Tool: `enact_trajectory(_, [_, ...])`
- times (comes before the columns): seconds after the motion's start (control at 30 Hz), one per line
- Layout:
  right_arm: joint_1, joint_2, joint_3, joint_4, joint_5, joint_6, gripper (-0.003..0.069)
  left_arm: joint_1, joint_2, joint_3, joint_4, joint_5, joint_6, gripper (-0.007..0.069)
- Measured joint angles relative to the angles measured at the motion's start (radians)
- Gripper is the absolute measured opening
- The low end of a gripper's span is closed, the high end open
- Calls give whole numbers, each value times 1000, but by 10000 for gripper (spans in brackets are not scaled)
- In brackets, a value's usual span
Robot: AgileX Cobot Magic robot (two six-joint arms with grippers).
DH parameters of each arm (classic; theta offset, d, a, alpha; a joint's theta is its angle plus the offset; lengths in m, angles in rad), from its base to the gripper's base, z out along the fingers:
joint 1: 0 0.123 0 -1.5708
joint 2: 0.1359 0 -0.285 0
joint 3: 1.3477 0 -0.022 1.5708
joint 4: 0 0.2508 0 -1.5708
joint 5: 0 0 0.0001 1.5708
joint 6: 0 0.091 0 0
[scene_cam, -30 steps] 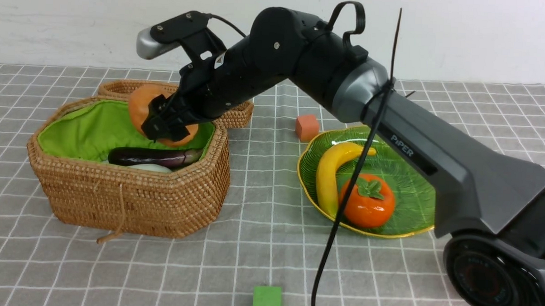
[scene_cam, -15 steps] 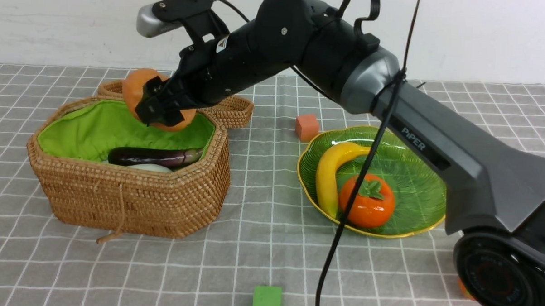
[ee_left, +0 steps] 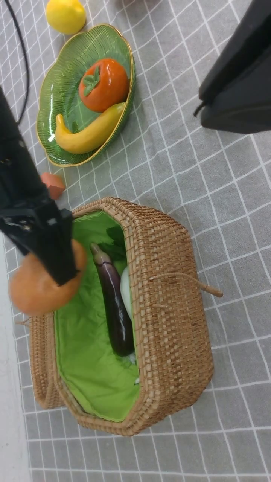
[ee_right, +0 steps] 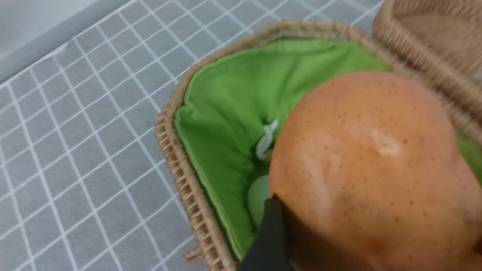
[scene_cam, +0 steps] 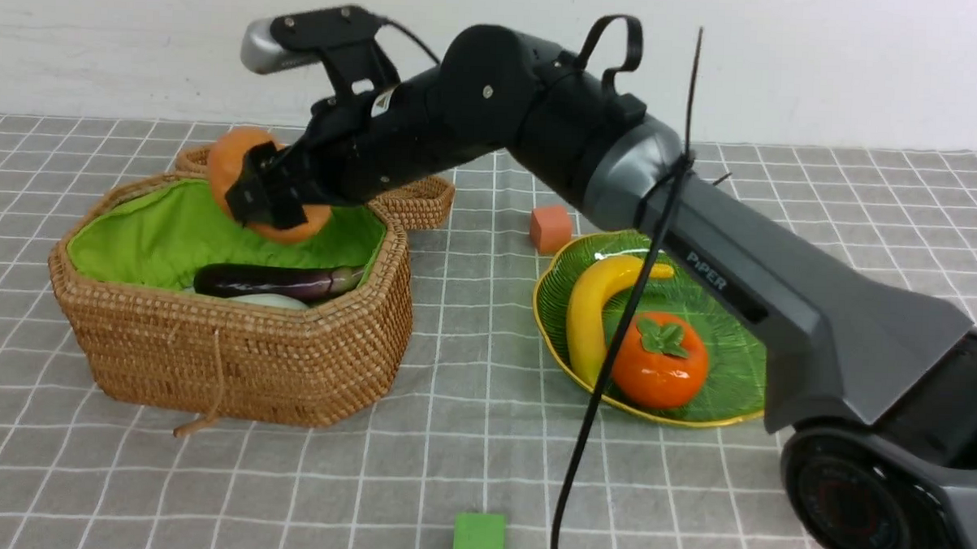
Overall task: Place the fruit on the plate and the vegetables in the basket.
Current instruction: Use the right arm to grab a potato and put it into the left basket
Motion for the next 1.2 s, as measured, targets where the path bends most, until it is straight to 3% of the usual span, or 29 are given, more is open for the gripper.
enact_trajectory(0.17, [1,35,0,-2,-9,135,621,0,0,0,0,0,0,-13])
enact_trajectory(0.37, [1,70,0,-14,-70,201,621,0,0,0,0,-3,0,-13])
enact_trajectory(0.87, [2,78,-7,-23,-40,98,621,0,0,0,0,-7,3,-13])
enact_trajectory(1.2, [2,-56,-4,-27,23,51,621,0,0,0,0,-7,26,-10])
